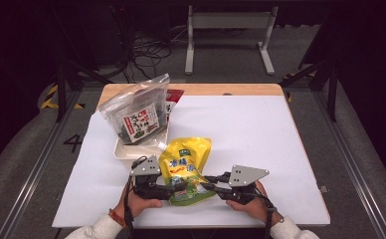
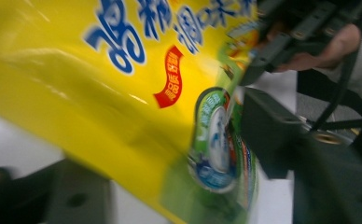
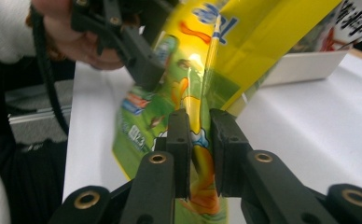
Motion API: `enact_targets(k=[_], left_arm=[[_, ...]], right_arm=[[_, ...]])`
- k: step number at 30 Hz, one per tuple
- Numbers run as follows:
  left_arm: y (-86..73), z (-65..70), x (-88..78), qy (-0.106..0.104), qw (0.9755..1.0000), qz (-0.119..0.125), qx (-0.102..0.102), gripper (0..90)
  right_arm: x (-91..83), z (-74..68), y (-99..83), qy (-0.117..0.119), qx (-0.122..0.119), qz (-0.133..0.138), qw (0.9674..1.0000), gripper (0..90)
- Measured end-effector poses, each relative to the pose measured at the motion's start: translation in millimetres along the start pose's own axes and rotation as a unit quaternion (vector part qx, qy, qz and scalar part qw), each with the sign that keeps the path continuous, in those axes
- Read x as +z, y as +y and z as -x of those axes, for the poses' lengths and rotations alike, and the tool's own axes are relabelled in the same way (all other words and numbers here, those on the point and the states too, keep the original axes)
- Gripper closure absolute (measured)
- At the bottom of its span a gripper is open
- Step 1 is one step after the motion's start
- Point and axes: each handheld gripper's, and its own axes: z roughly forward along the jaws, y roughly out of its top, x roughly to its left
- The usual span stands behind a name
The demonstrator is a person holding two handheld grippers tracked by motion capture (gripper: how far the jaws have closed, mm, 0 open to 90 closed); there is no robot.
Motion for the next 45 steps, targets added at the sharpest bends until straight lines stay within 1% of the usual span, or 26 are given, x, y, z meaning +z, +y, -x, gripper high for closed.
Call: enact_targets(k=[1, 2, 3, 4, 6, 7, 9, 11, 13, 15, 19, 21, 22, 23, 25, 28, 29, 30, 32, 33, 35, 38, 39, 41, 43, 45], left_arm=[[1.2, 2.7, 0.9, 0.003, 0.9999, -0.006, 0.009, 50.3], [2.5, 6.5, 1.2, 0.010, 0.9997, -0.008, 0.022, 53.7], [3.4, 7.6, 0.9, 0.014, 0.9995, -0.009, 0.028, 56.9], [3.6, 7.4, 0.4, 0.017, 0.9994, -0.008, 0.031, 61.4], [3.3, 4.8, -2.1, 0.014, 0.9995, -0.009, 0.028, 64.7], [3.5, 4.4, -3.2, 0.020, 0.9992, -0.011, 0.033, 66.4], [2.8, 4.2, -5.1, 0.023, 0.9988, -0.017, 0.039, 68.4], [2.0, 3.0, -6.6, 0.024, 0.9986, -0.022, 0.041, 69.0], [2.4, 2.2, -7.2, 0.025, 0.9984, -0.024, 0.044, 69.8], [3.3, 1.7, -8.1, 0.024, 0.9982, -0.025, 0.050, 70.2], [3.3, 0.3, -14.6, 0.028, 0.9980, -0.020, 0.053, 70.3], [2.7, -1.3, -19.0, 0.031, 0.9980, -0.018, 0.052, 70.3], [2.4, -1.9, -21.9, 0.035, 0.9977, -0.018, 0.054, 70.3], [2.0, -2.2, -23.9, 0.034, 0.9979, -0.017, 0.053, 70.3], [2.0, -2.9, -27.7, 0.038, 0.9973, -0.017, 0.061, 70.3], [3.0, -2.8, -34.0, 0.045, 0.9967, -0.014, 0.066, 70.3], [4.0, -3.5, -38.0, 0.047, 0.9963, -0.011, 0.071, 70.3], [4.4, -3.4, -40.0, 0.048, 0.9962, -0.009, 0.072, 70.3], [5.9, -2.9, -45.8, 0.055, 0.9952, -0.008, 0.080, 70.4], [6.1, -2.5, -48.2, 0.057, 0.9951, -0.007, 0.081, 70.4], [6.5, -3.1, -52.4, 0.057, 0.9950, -0.004, 0.082, 70.4], [7.8, -4.7, -57.2, 0.061, 0.9945, -0.004, 0.085, 70.4], [8.1, -5.5, -58.8, 0.065, 0.9945, 0.000, 0.082, 70.4], [8.8, -8.3, -61.8, 0.066, 0.9947, 0.006, 0.078, 70.4], [9.6, -9.7, -64.5, 0.071, 0.9942, 0.009, 0.080, 70.4], [10.6, -11.0, -67.9, 0.071, 0.9941, 0.013, 0.081, 70.4]], right_arm=[[2.2, -1.3, 2.3, -0.005, 0.005, 0.002, 1.0000, 77.1], [4.0, -2.4, 3.7, -0.006, 0.002, 0.003, 1.0000, 76.2], [6.8, -5.6, 5.8, -0.015, -0.003, -0.001, 0.9999, 76.2], [8.3, -7.2, 7.3, -0.023, -0.006, -0.004, 0.9997, 75.7], [9.7, -7.8, 8.2, -0.031, -0.004, -0.004, 0.9995, 74.8], [9.7, -7.3, 8.3, -0.035, 0.000, -0.004, 0.9994, 74.7], [8.2, -7.4, 8.9, -0.045, 0.002, -0.001, 0.9990, 80.9], [3.2, -5.5, 10.3, -0.042, 0.012, 0.007, 0.9990, 81.7], [1.5, -4.8, 11.0, -0.044, 0.012, 0.007, 0.9989, 83.1], [1.4, -5.7, 11.5, -0.050, 0.006, -0.003, 0.9987, 78.8], [-4.1, -6.0, 9.7, -0.050, 0.015, -0.014, 0.9986, 70.3], [-8.6, -4.8, 7.6, -0.047, 0.020, -0.028, 0.9983, 65.3], [-11.1, -4.4, 6.2, -0.048, 0.020, -0.034, 0.9981, 63.3], [-14.7, -4.1, 4.7, -0.053, 0.020, -0.040, 0.9976, 60.3], [-20.1, -3.0, 2.8, -0.052, 0.033, -0.049, 0.9969, 53.3], [-27.6, -2.0, -1.7, -0.057, 0.040, -0.070, 0.9951, 47.7], [-29.9, -1.7, -4.3, -0.059, 0.044, -0.078, 0.9942, 44.7], [-33.0, -1.4, -9.0, -0.059, 0.050, -0.090, 0.9929, 41.2], [-37.0, -1.6, -15.5, -0.064, 0.054, -0.106, 0.9908, 36.9], [-39.3, -1.8, -18.5, -0.065, 0.056, -0.110, 0.9902, 35.3], [-44.1, -1.9, -23.2, -0.075, 0.058, -0.123, 0.9879, 32.6], [-51.3, -1.9, -28.3, -0.087, 0.055, -0.132, 0.9858, 29.0], [-53.9, -1.8, -29.6, -0.093, 0.053, -0.135, 0.9851, 28.2], [-59.7, -1.3, -32.3, -0.105, 0.050, -0.139, 0.9834, 25.3], [-64.5, 0.0, -34.7, -0.110, 0.051, -0.136, 0.9832, 23.5], [-69.0, 1.7, -37.2, -0.120, 0.055, -0.139, 0.9814, 22.7]])
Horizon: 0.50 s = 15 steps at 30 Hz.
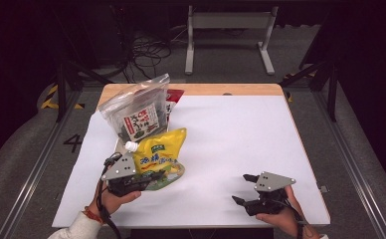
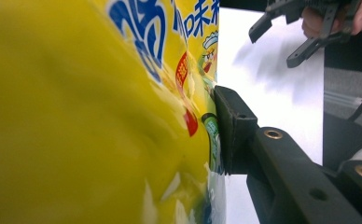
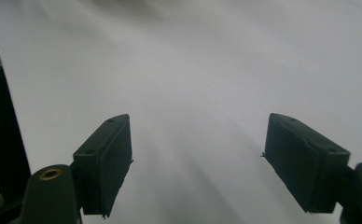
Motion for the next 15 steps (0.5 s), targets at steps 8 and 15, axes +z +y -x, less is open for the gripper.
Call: enact_targets(k=[8, 15], left_arm=[[2.4, -2.4, -16.1, 0.017, 0.9998, 0.013, 0.000, 70.4], [5.2, -7.4, -28.4, 0.030, 0.9993, 0.024, 0.004, 70.4]], right_arm=[[-4.6, 8.3, -5.8, -0.018, 0.027, 0.014, 0.9994, 21.0], [-0.5, 9.7, -4.7, -0.017, 0.026, 0.017, 0.9994, 19.7]])
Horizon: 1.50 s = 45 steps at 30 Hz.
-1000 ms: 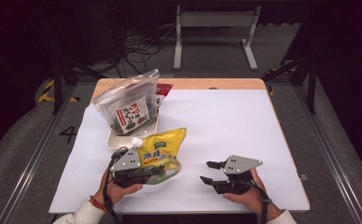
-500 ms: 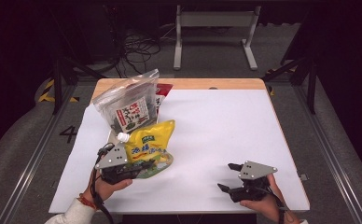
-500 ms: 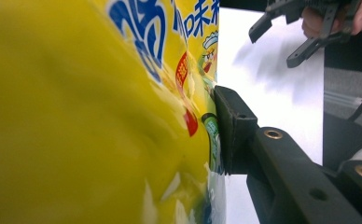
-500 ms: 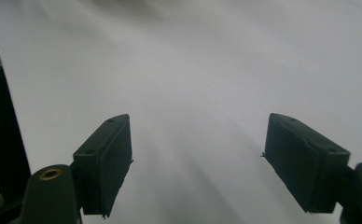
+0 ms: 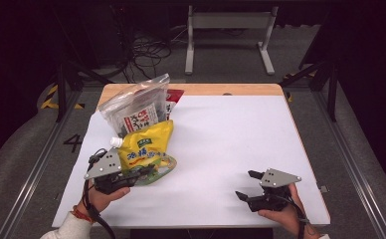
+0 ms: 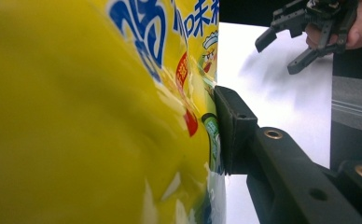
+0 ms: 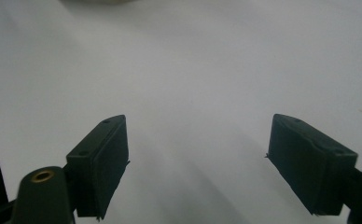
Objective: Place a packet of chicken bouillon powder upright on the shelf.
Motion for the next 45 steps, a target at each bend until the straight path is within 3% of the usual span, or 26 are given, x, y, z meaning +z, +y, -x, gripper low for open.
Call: enact_targets(k=[14, 20, 22, 25, 36, 43, 45], left_arm=[[13.3, -9.4, -21.3, 0.021, 0.9992, 0.009, 0.031, 70.4], [17.3, -21.0, -35.6, 0.029, 0.9988, 0.015, 0.036, 70.4], [18.3, -26.7, -37.2, 0.021, 0.9989, 0.009, 0.041, 70.4], [19.5, -35.1, -34.4, 0.018, 0.9983, -0.014, 0.054, 70.4], [22.7, -64.7, -17.1, -0.001, 0.9969, -0.048, 0.062, 70.3], [17.7, -78.8, -9.0, 0.003, 0.9966, -0.050, 0.065, 70.4], [15.8, -83.8, -5.5, -0.006, 0.9965, -0.056, 0.061, 70.4]], right_arm=[[1.0, -3.7, -5.1, -0.002, -0.002, -0.008, 1.0000, 19.0], [7.9, -7.2, -5.1, 0.007, -0.002, -0.017, 0.9998, 19.3], [9.2, -8.0, -5.2, 0.009, -0.003, -0.020, 0.9998, 19.4], [10.2, -8.4, -5.6, 0.010, -0.002, -0.021, 0.9997, 19.4], [12.4, -8.1, -7.2, 0.013, 0.003, -0.026, 0.9996, 19.5], [13.0, -9.2, -8.6, 0.015, 0.004, -0.030, 0.9994, 19.5], [13.1, -9.4, -8.7, 0.017, 0.005, -0.030, 0.9994, 19.5]])
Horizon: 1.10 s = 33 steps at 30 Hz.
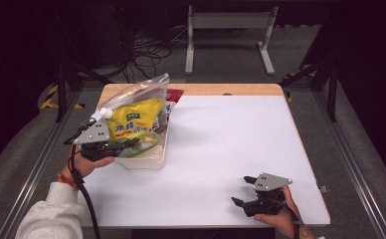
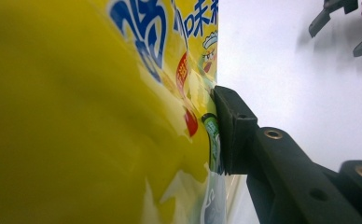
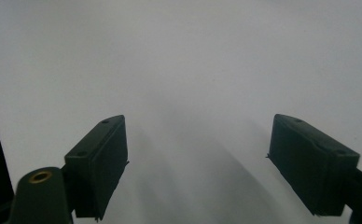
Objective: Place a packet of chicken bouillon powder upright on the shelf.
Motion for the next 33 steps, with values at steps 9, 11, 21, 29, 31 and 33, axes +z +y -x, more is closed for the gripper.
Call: enact_targets(k=[9, 11, 21, 29, 31, 33], left_arm=[[-6.6, -7.4, 14.3, -0.032, 0.9995, -0.008, -0.005, 70.5], [-7.0, -5.8, 19.3, -0.035, 0.9992, -0.022, 0.004, 70.7], [-15.7, -2.1, 34.2, -0.034, 0.9981, -0.050, 0.002, 70.8], [-20.4, -0.2, 38.2, -0.035, 0.9977, -0.058, 0.001, 70.8], [-22.3, -0.4, 37.7, -0.035, 0.9979, -0.054, -0.003, 70.8], [-24.0, -0.4, 37.1, -0.034, 0.9982, -0.050, -0.007, 70.8]], right_arm=[[2.5, -0.7, -1.5, 0.004, 0.000, -0.007, 1.0000, 19.5], [2.9, -0.9, -1.6, 0.006, 0.001, -0.008, 0.9999, 19.5], [3.6, -2.1, -1.8, 0.011, -0.001, -0.010, 0.9999, 19.4], [3.6, -2.7, -1.5, 0.012, -0.002, -0.010, 0.9999, 19.4], [3.1, -2.9, -1.2, 0.012, -0.001, -0.009, 0.9999, 19.4], [2.8, -3.0, -1.0, 0.011, -0.003, -0.009, 0.9999, 19.4]])
